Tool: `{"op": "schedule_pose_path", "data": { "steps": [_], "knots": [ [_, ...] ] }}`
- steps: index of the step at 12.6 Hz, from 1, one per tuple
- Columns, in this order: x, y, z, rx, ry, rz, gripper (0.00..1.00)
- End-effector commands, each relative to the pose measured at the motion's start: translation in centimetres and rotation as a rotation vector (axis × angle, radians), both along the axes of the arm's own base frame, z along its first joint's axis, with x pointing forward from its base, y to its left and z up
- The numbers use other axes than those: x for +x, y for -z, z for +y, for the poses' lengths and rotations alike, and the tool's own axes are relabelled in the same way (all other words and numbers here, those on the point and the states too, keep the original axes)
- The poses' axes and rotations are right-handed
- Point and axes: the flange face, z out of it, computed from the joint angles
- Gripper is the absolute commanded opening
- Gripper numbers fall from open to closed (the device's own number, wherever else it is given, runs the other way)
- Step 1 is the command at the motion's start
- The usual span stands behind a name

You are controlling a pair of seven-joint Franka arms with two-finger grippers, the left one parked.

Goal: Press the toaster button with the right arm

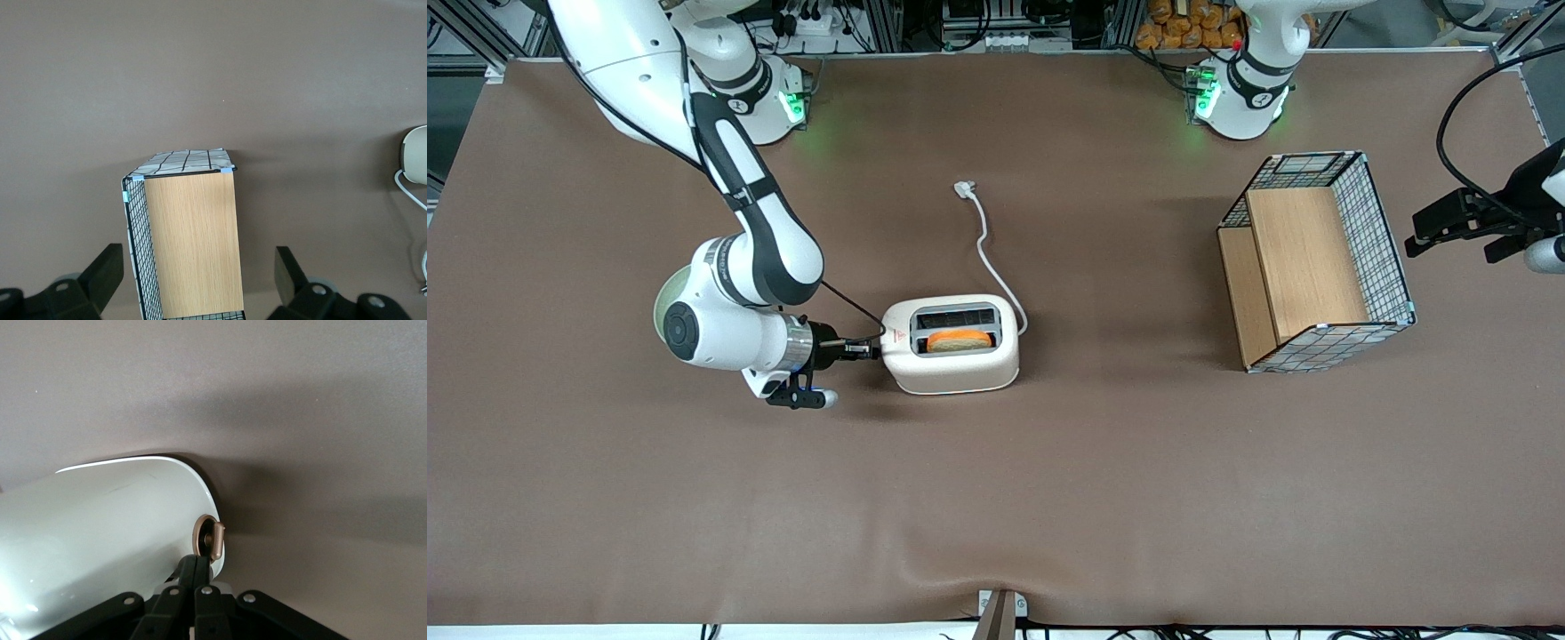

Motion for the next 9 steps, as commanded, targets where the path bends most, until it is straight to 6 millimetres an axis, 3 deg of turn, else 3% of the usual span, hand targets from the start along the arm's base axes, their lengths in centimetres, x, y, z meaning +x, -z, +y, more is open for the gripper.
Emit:
{"op": "schedule_pose_path", "data": {
  "steps": [1, 9],
  "knots": [
    [-0.5, 2.2, 0.5, 0.002, -0.011, -0.024, 0.00],
    [0.6, 0.7, -0.9, 0.020, -0.003, -0.010, 0.00]
  ]
}}
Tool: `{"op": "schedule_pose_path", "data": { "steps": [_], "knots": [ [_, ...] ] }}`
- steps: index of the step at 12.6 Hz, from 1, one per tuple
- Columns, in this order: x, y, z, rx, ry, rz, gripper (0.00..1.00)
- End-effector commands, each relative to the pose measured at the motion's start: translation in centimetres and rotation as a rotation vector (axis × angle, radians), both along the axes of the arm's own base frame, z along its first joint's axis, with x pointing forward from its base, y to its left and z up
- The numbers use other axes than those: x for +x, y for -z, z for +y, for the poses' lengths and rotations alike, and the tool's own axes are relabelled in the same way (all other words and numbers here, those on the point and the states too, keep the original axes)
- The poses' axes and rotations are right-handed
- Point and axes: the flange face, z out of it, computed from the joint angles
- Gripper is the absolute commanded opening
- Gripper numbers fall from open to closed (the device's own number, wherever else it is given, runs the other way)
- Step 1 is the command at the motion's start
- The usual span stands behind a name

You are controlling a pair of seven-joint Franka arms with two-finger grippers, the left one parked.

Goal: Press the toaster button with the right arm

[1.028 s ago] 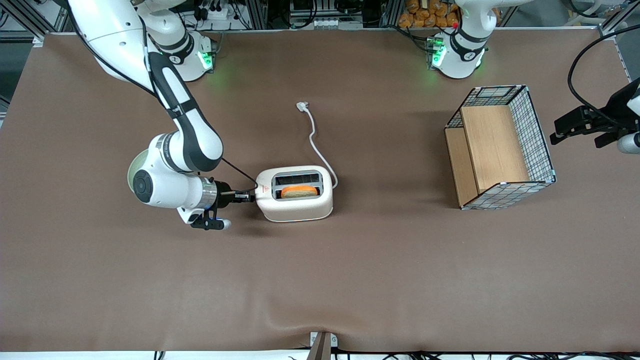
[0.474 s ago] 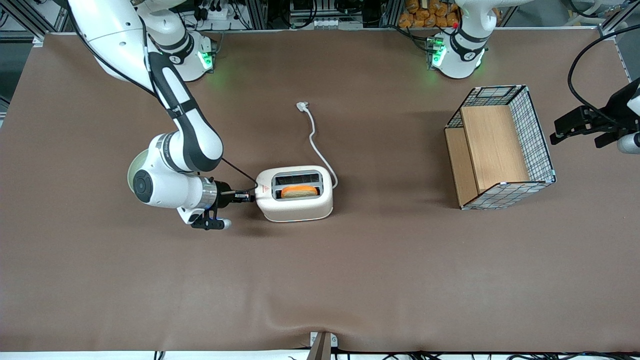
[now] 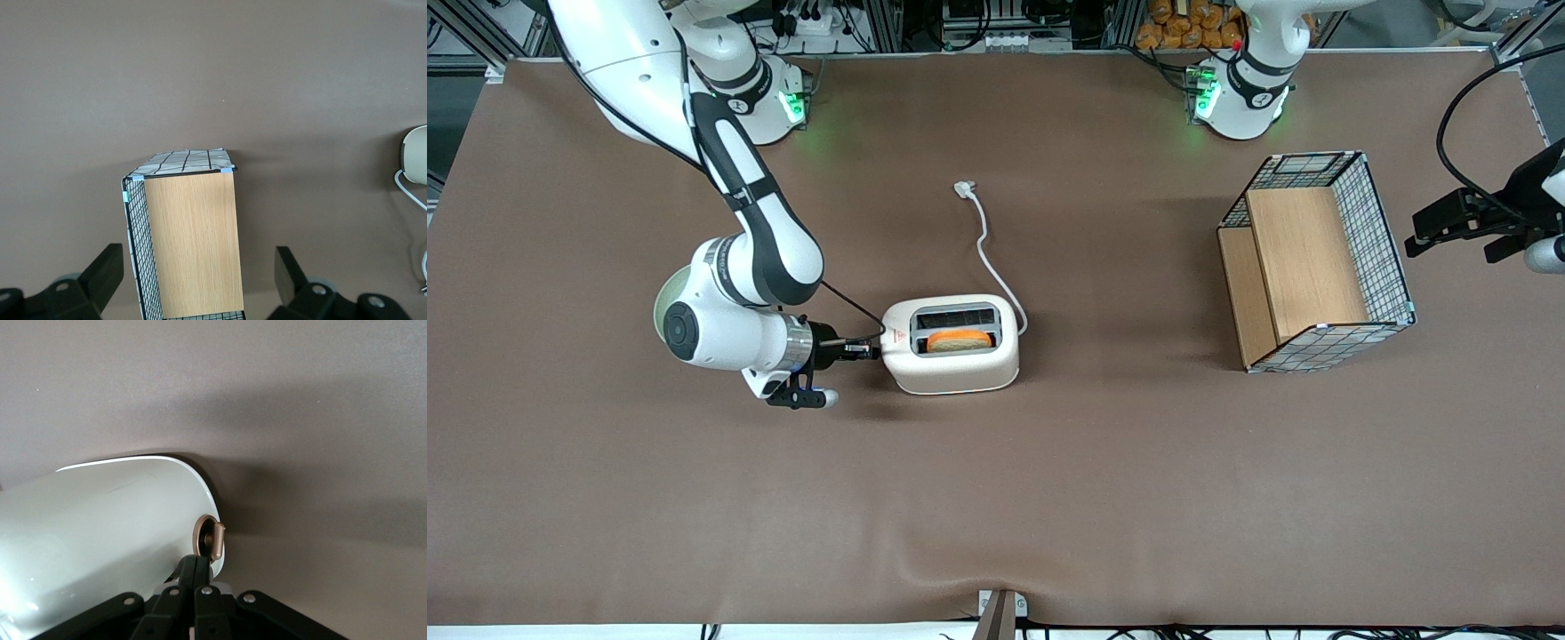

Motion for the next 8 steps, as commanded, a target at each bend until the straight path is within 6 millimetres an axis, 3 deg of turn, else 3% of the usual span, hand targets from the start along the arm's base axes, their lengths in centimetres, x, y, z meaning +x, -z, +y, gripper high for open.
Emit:
{"op": "schedule_pose_path", "data": {
  "steps": [1, 4, 5, 6, 7, 8],
  "knots": [
    [0.9, 0.3, -1.4, 0.026, 0.008, 0.007, 0.00],
    [1.8, -1.2, -2.1, 0.055, 0.002, 0.052, 0.00],
    [2.3, -1.8, -2.8, 0.059, 0.015, 0.048, 0.05],
    [2.7, -2.1, -3.1, 0.065, 0.018, 0.057, 0.41],
    [2.8, -2.5, -3.4, 0.068, 0.016, 0.066, 0.99],
    [3.1, -2.9, -3.6, 0.072, 0.016, 0.062, 1.00]
  ]
}}
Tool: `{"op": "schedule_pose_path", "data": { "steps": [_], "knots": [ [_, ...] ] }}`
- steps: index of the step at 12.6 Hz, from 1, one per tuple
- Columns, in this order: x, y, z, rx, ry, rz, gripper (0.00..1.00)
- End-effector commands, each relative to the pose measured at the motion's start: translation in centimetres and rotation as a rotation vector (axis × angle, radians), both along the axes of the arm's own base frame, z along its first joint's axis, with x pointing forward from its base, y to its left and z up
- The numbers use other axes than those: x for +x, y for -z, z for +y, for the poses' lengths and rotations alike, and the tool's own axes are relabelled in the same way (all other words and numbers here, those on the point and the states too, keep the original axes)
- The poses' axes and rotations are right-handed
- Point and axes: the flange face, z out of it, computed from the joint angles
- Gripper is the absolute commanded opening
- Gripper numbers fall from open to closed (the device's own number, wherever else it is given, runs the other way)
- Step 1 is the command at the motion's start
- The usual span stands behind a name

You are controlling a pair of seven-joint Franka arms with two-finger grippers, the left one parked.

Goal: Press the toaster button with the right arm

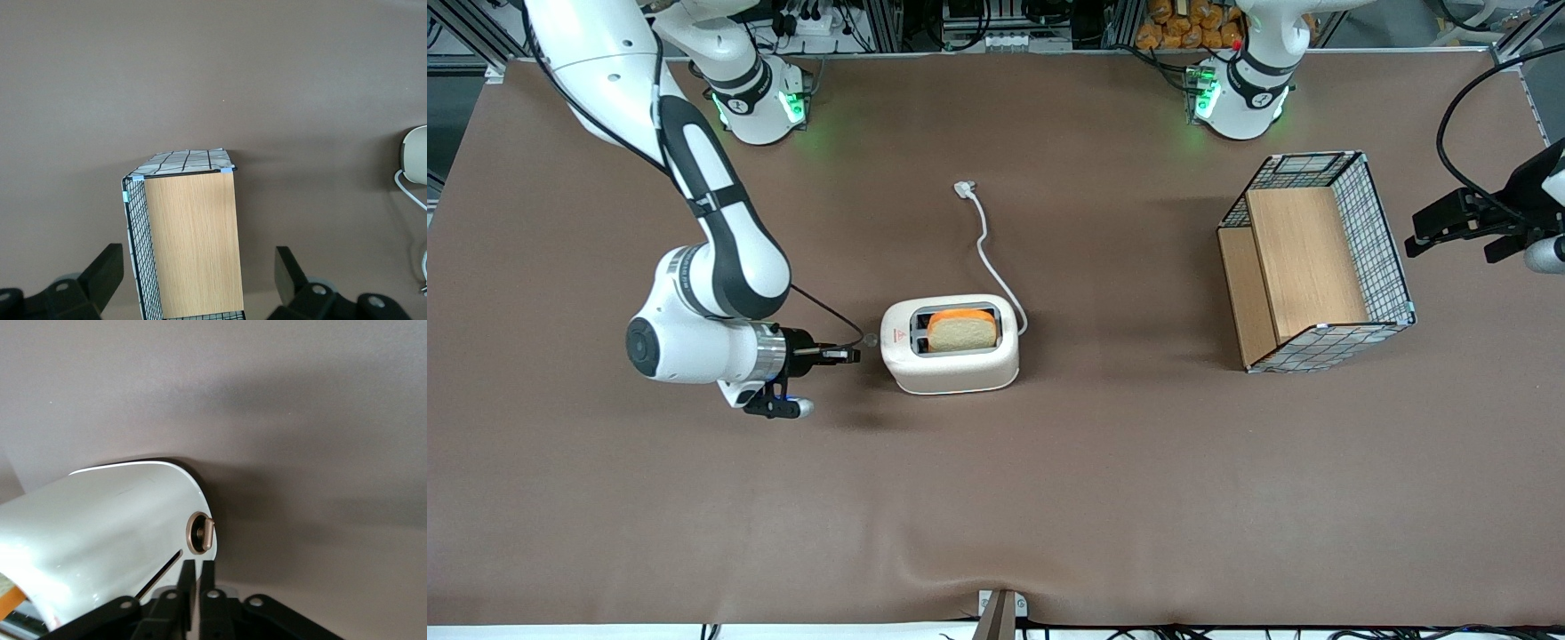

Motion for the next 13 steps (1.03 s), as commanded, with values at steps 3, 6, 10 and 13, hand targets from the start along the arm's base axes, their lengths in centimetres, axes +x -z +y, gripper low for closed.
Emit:
{"op": "schedule_pose_path", "data": {
  "steps": [3, 6, 10, 13],
  "knots": [
    [2.4, -2.4, -1.5, 0.018, -0.012, -0.051, 1.00],
    [4.6, -7.5, -2.1, -0.078, -0.130, -0.132, 1.00],
    [6.4, -12.1, -6.3, -0.118, -0.203, -0.180, 1.00],
    [7.1, -14.6, -10.4, -0.089, -0.293, -0.252, 1.00]
  ]
}}
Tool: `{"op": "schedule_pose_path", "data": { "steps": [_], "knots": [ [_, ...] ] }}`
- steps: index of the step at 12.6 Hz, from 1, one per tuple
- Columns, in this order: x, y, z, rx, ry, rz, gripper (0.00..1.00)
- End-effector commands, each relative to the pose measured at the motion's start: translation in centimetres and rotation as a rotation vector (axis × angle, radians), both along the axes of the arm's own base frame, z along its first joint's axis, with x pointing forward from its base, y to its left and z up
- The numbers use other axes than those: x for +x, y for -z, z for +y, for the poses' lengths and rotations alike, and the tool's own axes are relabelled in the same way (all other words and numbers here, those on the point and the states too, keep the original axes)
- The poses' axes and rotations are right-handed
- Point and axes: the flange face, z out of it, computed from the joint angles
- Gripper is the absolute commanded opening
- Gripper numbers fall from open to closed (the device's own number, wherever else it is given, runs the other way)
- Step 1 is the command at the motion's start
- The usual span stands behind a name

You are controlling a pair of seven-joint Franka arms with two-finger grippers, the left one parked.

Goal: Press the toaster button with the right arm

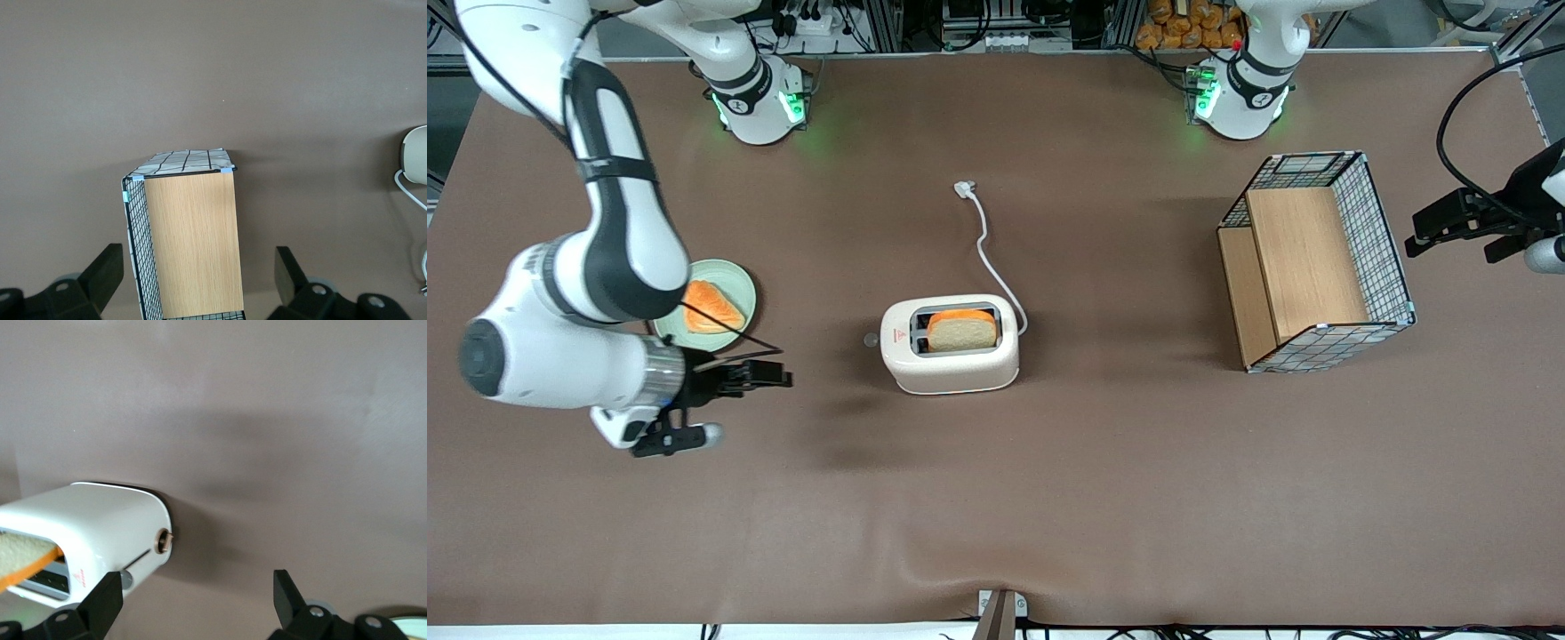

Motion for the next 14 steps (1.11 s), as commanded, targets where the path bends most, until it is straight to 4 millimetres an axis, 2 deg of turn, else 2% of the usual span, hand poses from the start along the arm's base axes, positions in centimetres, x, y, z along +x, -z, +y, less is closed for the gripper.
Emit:
{"op": "schedule_pose_path", "data": {
  "steps": [1, 2, 3, 4, 5, 7, 9, 12, 14],
  "knots": [
    [0.5, -3.4, -3.1, -0.007, -0.083, -0.073, 1.00],
    [0.3, -4.5, -4.2, -0.018, -0.077, -0.086, 1.00],
    [-0.1, -5.7, -4.3, -0.028, -0.085, -0.084, 1.00],
    [-0.7, -7.8, -4.3, -0.057, -0.101, -0.087, 1.00],
    [-1.3, -10.9, -4.3, -0.073, -0.118, -0.086, 1.00],
    [-2.8, -14.7, -4.7, -0.082, -0.116, -0.035, 1.00],
    [-5.6, -20.8, -5.3, -0.176, -0.055, -0.083, 1.00],
    [-9.6, -25.6, -6.6, -0.248, 0.106, -0.030, 1.00],
    [-12.1, -27.1, -6.9, -0.275, 0.181, 0.006, 1.00]
  ]
}}
